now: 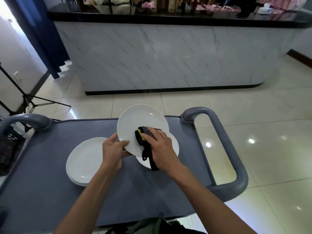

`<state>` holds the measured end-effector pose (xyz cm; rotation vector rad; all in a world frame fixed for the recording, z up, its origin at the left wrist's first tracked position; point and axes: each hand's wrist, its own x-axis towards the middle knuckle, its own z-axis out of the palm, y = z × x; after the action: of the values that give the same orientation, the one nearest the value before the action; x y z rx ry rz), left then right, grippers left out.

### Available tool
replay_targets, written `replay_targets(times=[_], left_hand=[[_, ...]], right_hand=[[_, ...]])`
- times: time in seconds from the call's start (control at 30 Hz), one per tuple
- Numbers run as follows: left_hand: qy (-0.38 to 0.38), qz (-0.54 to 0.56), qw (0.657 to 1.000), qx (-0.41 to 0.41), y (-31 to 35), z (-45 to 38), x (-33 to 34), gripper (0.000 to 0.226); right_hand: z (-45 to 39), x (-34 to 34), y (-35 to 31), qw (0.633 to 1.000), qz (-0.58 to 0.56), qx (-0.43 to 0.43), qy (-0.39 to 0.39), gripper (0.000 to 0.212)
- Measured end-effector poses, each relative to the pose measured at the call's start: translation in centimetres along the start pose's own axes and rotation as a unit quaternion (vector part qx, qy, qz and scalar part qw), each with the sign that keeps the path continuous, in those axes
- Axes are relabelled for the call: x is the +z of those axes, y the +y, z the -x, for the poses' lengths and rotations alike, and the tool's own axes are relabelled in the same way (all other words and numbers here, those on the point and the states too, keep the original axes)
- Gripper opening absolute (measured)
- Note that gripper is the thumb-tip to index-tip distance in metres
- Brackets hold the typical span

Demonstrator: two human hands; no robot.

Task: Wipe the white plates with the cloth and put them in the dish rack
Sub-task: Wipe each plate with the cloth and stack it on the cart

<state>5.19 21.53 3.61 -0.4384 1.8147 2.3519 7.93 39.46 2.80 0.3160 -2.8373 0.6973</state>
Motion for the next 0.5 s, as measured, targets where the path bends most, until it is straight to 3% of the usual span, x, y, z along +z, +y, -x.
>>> replay_targets(times=[0.2, 0.5], left_hand=[[-0.002, -0.023, 1.000, 0.013, -0.3, 0.0, 0.5, 0.042], [-0.032, -0.064, 0.997, 0.008, 0.7, 0.5, 1.2, 0.045]], right_hand=[[-1.6, -1.7, 3.5, 0.999, 0.036, 0.027, 0.013, 0.063], [-5.3, -3.3, 3.5, 0.998, 0.030, 0.017, 0.050, 0.059]])
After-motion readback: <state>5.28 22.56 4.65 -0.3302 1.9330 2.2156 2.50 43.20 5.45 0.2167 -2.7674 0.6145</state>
